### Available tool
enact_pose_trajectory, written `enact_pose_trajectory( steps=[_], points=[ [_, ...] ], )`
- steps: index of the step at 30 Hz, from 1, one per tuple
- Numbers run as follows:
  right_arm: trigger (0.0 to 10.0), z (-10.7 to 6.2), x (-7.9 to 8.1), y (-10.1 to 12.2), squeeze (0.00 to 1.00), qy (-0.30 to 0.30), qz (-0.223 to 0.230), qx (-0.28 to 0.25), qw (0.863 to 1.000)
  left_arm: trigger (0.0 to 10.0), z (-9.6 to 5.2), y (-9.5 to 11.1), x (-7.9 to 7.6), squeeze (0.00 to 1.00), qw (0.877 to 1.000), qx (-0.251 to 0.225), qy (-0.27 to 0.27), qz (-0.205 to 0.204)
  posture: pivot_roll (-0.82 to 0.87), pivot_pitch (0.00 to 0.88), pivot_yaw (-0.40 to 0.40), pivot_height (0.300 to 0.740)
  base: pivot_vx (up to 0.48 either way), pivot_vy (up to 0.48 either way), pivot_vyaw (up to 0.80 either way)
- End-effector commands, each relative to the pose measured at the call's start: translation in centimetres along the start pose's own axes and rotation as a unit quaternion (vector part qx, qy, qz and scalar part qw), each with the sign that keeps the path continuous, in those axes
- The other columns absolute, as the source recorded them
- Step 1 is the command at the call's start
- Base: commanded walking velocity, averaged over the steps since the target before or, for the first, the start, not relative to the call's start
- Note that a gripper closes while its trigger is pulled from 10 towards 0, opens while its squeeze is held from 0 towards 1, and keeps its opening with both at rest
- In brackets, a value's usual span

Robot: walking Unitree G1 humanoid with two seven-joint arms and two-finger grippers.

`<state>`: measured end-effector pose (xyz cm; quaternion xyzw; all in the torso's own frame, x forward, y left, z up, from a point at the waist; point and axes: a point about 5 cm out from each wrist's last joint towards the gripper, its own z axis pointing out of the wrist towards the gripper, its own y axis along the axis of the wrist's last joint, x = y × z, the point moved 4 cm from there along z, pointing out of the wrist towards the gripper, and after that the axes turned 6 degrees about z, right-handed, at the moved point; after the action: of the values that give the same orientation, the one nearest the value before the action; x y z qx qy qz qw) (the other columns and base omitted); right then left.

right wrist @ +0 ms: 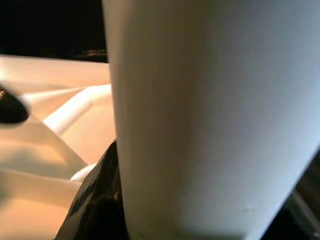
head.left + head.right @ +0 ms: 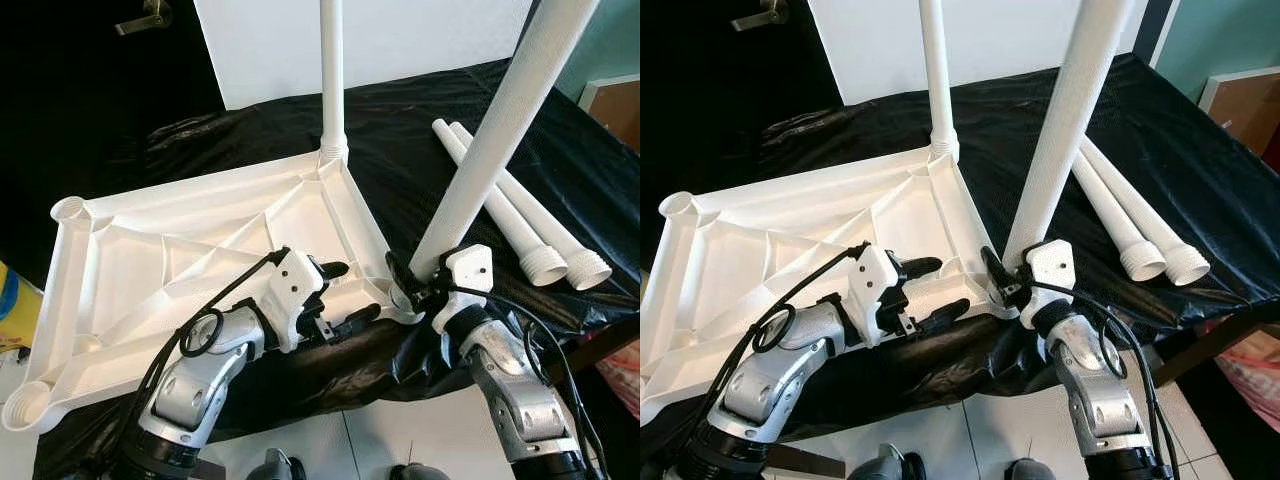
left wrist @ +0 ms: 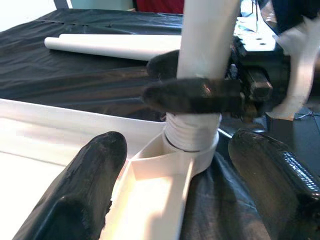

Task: Building children table

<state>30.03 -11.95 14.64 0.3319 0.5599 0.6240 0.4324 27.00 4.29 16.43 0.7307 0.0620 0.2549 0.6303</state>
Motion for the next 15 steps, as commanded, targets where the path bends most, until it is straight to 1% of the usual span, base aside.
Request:
enact_pose_trajectory(
  steps=[1, 2, 8, 11, 12, 13, 14, 15],
  points=[
    [10.0, -0.8, -0.3, -1.9, 0.00, -0.006, -0.019, 0.040, 0.999, 10.0, -0.2, 0.1, 0.6, 0.00, 1.000, 0.000, 0.023, 0.004, -0.06, 0.093, 0.070, 0.740, 0.000, 0.000, 0.00],
    [10.0, -0.9, 0.1, -1.9, 0.00, 0.005, -0.028, 0.034, 0.999, 10.0, -0.2, 0.2, 0.7, 0.00, 1.000, -0.001, 0.025, 0.005, -0.06, 0.093, 0.070, 0.740, 0.000, 0.000, 0.00],
    [10.0, -1.0, 0.4, -1.6, 0.00, 0.012, -0.026, 0.018, 0.999, 10.0, -0.2, 0.5, 1.1, 0.00, 0.999, -0.009, 0.035, 0.007, -0.06, 0.099, 0.069, 0.740, 0.000, 0.000, 0.00],
    [10.0, -0.6, 0.4, -0.4, 0.00, 0.013, -0.018, -0.006, 1.000, 10.0, -0.1, 1.1, 1.4, 0.00, 0.999, -0.022, 0.039, 0.010, -0.06, 0.104, 0.068, 0.740, 0.000, 0.000, 0.00],
    [10.0, -0.6, 0.4, -0.4, 0.00, 0.013, -0.018, -0.006, 1.000, 10.0, -0.1, 1.1, 1.4, 0.00, 0.999, -0.022, 0.039, 0.010, -0.06, 0.104, 0.068, 0.740, 0.000, 0.000, 0.00],
    [10.0, -0.5, 0.3, 0.1, 0.00, 0.014, -0.018, -0.013, 1.000, 10.0, 0.0, 1.4, 1.4, 0.00, 0.999, -0.034, 0.028, -0.005, -0.06, 0.106, 0.065, 0.740, 0.000, 0.000, 0.00],
    [10.0, -0.5, 0.3, 0.1, 0.00, 0.014, -0.018, -0.013, 1.000, 10.0, 0.0, 1.4, 1.4, 0.00, 0.999, -0.034, 0.028, -0.005, -0.06, 0.106, 0.065, 0.740, 0.000, 0.000, 0.00],
    [10.0, -0.1, 0.2, 0.9, 0.00, 0.019, -0.026, -0.023, 0.999, 10.0, 0.0, 2.0, 1.4, 1.00, 0.998, -0.054, 0.011, -0.030, -0.06, 0.106, 0.064, 0.740, 0.000, 0.000, 0.00]
  ],
)
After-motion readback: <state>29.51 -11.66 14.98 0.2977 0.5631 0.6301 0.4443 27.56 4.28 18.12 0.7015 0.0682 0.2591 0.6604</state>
